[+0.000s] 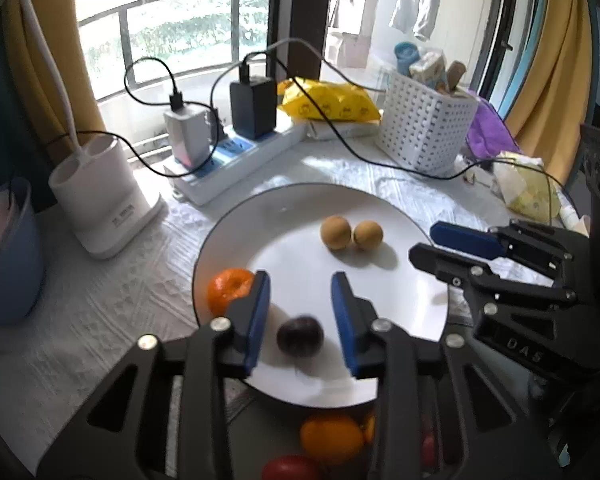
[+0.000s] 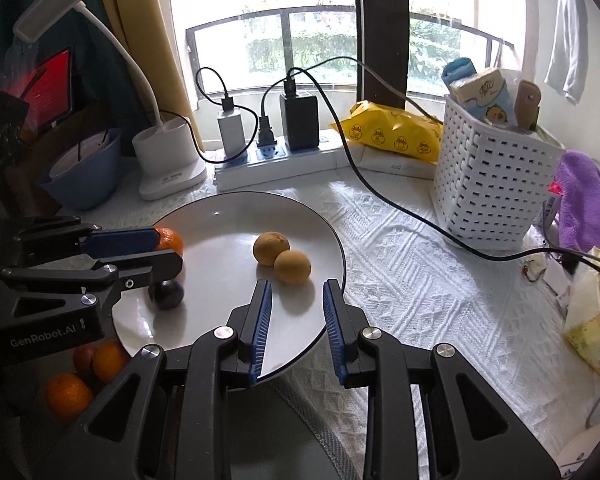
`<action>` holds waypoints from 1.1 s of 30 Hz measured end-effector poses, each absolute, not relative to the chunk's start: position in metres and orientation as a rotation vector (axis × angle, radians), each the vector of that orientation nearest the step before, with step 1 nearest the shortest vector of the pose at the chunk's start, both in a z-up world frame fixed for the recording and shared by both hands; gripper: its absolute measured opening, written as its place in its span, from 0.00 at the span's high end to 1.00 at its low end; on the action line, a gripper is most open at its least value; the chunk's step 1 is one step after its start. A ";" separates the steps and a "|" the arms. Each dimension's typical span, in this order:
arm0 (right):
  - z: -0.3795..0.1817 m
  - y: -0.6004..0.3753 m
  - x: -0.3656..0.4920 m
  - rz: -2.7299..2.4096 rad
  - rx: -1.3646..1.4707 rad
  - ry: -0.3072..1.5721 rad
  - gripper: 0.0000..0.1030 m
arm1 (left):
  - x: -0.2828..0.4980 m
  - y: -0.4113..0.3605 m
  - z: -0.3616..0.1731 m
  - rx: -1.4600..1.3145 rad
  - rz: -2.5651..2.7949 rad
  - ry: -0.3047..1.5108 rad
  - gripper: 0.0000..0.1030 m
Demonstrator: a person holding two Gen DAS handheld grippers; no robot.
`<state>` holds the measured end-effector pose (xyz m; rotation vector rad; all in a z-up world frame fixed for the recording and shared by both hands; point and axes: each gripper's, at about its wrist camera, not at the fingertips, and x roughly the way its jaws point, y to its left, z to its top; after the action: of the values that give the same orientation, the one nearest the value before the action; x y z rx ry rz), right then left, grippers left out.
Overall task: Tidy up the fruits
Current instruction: 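Release the kiwi from the right tool onto the plate while the left tool releases the plum, then withdraw both tools to the mat and move the right tool toward a red tomato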
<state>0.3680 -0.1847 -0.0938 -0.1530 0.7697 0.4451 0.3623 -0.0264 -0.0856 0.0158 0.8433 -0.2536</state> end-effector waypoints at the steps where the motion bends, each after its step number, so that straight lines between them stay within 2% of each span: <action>1: -0.092 -0.184 0.366 0.445 -0.155 0.767 0.73 | 0.361 -0.026 -0.083 0.013 -0.252 0.837 0.59; 12: -0.073 -0.182 0.334 0.445 -0.171 0.731 0.73 | 0.329 -0.014 -0.058 -0.008 -0.235 0.768 0.59; 33: -0.060 -0.181 0.272 0.444 -0.190 0.705 0.73 | 0.251 0.004 -0.047 -0.089 -0.247 0.688 0.58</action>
<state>0.2725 -0.1809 -0.0596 -0.1902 0.7050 0.4441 0.2513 0.0039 -0.0472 -0.0894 0.6885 -0.2468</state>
